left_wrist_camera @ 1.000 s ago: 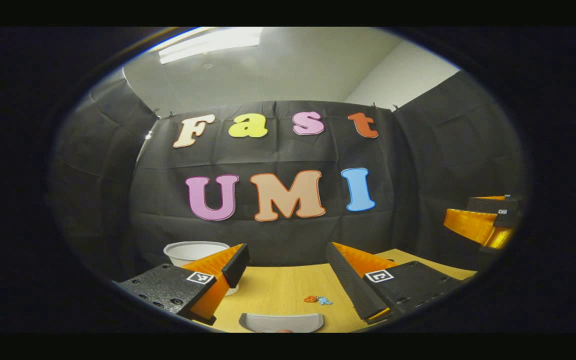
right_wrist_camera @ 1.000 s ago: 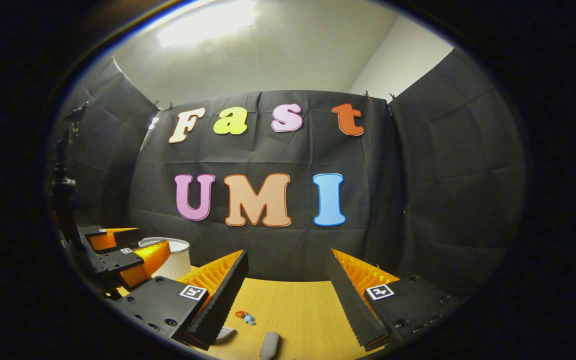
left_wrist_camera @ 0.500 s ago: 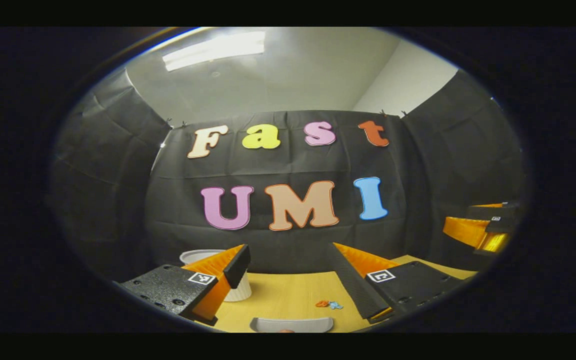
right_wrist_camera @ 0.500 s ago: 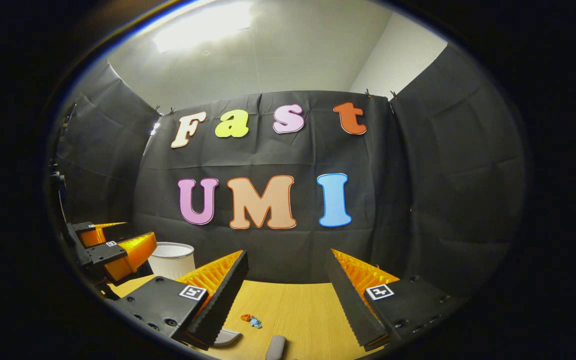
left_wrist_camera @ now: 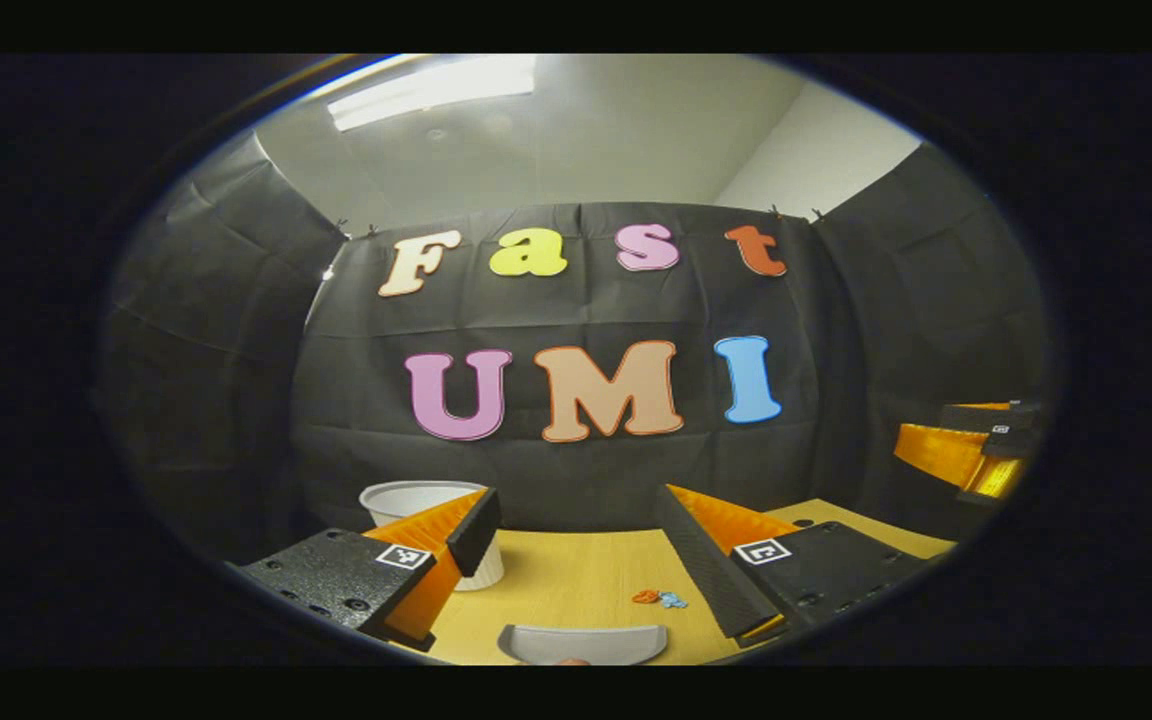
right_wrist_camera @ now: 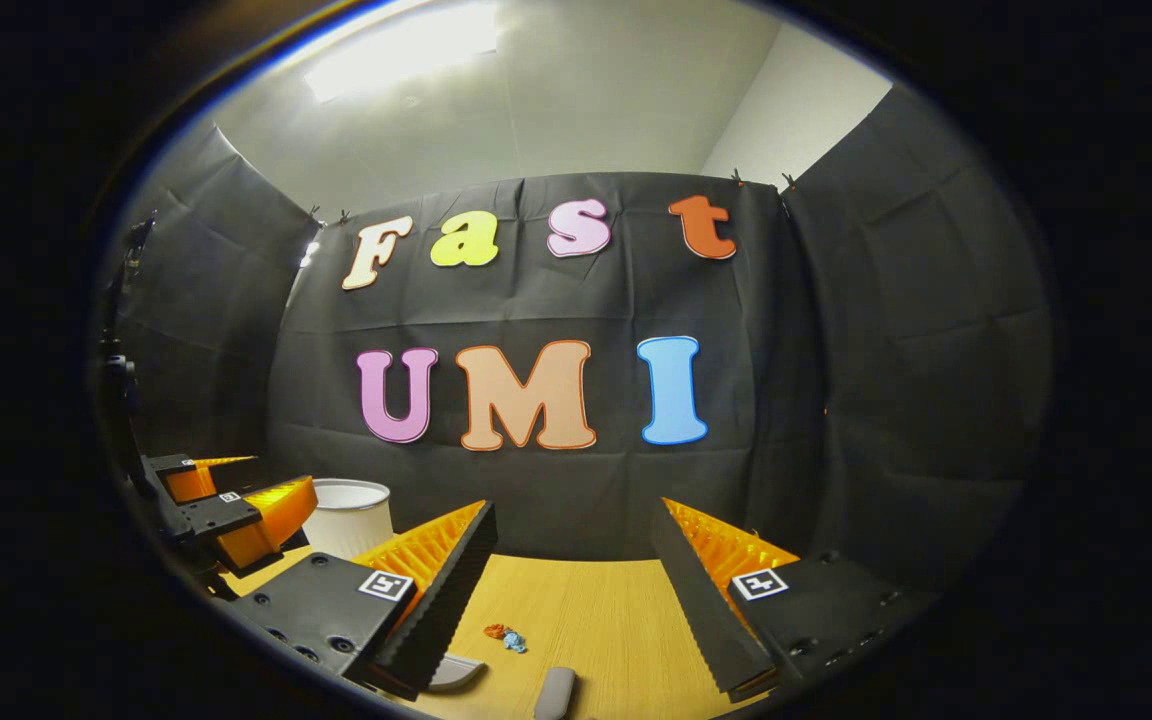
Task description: Pick up the small broom and dustpan from the desktop, sweep the trash into the dustpan with the broom, and then empty the trash into the garbage bin.
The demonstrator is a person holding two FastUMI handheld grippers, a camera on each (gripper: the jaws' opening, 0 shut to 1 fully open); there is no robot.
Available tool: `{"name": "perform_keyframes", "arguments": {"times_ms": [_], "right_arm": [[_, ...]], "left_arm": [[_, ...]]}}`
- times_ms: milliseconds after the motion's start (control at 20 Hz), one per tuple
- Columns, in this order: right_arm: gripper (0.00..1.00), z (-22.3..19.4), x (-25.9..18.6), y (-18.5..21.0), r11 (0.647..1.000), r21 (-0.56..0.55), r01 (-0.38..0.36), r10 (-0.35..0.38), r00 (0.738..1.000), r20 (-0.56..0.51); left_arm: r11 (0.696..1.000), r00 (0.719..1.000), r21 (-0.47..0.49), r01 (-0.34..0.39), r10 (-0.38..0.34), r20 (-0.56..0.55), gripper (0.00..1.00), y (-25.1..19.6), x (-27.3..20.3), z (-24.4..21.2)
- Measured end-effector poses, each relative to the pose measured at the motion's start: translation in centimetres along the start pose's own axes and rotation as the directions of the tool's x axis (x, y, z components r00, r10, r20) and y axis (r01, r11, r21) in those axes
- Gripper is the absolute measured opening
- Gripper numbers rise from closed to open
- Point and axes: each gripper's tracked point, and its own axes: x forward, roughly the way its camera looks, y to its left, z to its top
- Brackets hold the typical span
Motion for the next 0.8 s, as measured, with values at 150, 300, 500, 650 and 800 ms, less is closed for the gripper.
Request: {"name": "perform_keyframes", "arguments": {"times_ms": [150,300,500,650,800], "right_arm": [[0.99,0.0,0.1,0.1,1.000,0.012,-0.005,0.005,1.000,-0.003],[0.99,-0.1,0.0,-0.1,1.000,0.012,0.000,0.000,1.000,-0.004],[0.99,0.1,-0.3,0.0,1.000,0.007,-0.006,0.006,1.000,0.000],[0.99,0.3,-0.7,0.3,1.000,0.004,-0.021,0.021,1.000,0.005],[0.99,0.4,-1.1,0.0,1.000,-0.003,-0.028,0.028,1.000,0.000]], "left_arm": [[1.000,1.000,-0.004,-0.004,0.004,-0.003,0.94,0.1,-0.1,-0.1],[1.000,1.000,0.008,-0.012,0.012,0.003,0.94,0.3,-0.2,0.2],[1.000,1.000,0.009,-0.017,0.017,0.010,0.99,0.3,-0.7,0.6],[1.000,1.000,0.014,-0.026,0.026,0.007,0.99,0.5,-1.2,0.7],[0.999,0.999,0.011,-0.036,0.036,0.003,0.99,0.6,-1.9,0.8]]}}
